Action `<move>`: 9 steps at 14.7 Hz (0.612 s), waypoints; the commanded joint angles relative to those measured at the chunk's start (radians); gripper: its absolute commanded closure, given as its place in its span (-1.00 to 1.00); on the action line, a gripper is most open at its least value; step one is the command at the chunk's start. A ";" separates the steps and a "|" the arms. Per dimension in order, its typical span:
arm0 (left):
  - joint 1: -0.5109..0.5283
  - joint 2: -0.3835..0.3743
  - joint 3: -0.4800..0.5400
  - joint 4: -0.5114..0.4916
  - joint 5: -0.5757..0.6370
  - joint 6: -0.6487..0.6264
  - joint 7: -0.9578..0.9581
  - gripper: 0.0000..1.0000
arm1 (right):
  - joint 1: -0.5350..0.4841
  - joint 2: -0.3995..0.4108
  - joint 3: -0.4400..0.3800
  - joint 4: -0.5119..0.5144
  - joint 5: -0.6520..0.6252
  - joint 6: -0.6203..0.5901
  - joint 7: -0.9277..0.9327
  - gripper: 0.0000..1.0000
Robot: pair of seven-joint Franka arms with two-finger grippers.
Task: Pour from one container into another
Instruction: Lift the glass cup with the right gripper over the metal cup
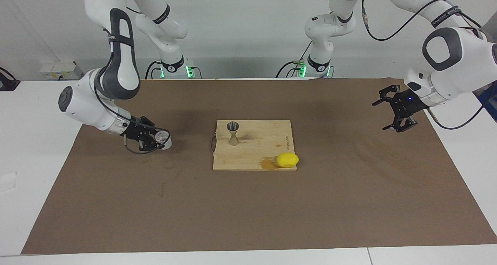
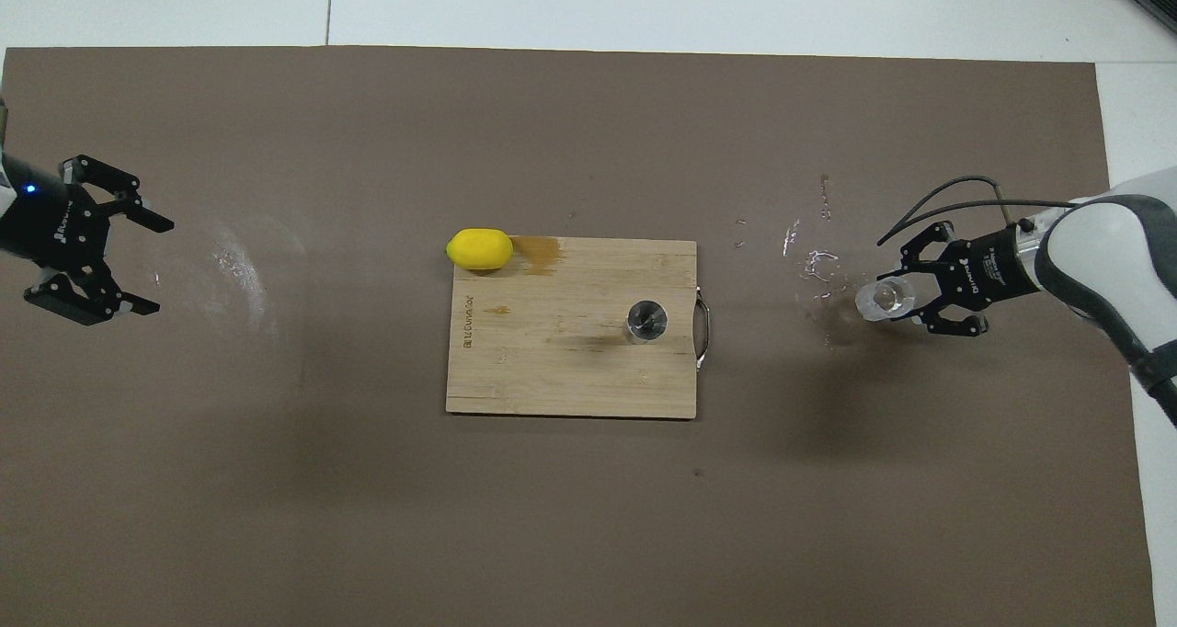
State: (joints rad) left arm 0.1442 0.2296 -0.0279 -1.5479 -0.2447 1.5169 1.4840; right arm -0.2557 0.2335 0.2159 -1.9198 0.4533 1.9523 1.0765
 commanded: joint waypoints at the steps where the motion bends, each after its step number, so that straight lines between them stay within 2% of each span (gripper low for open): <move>1: -0.008 -0.022 -0.001 0.006 0.051 -0.004 -0.149 -1.00 | 0.061 -0.051 0.000 -0.016 0.050 0.000 0.089 1.00; 4: -0.008 -0.036 -0.004 0.006 0.103 -0.001 -0.365 -1.00 | 0.110 -0.082 0.000 -0.005 0.056 0.005 0.187 1.00; 6: -0.014 -0.048 -0.010 0.006 0.130 0.049 -0.483 -1.00 | 0.133 -0.079 0.000 0.007 0.056 0.011 0.227 1.00; 9: -0.038 -0.059 -0.010 -0.003 0.140 0.103 -0.702 -1.00 | 0.219 -0.071 -0.003 0.019 0.013 0.086 0.351 1.00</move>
State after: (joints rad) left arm 0.1285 0.1857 -0.0417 -1.5410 -0.1334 1.5885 0.9274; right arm -0.0815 0.1622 0.2162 -1.9089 0.4821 1.9936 1.3434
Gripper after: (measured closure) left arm 0.000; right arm 0.498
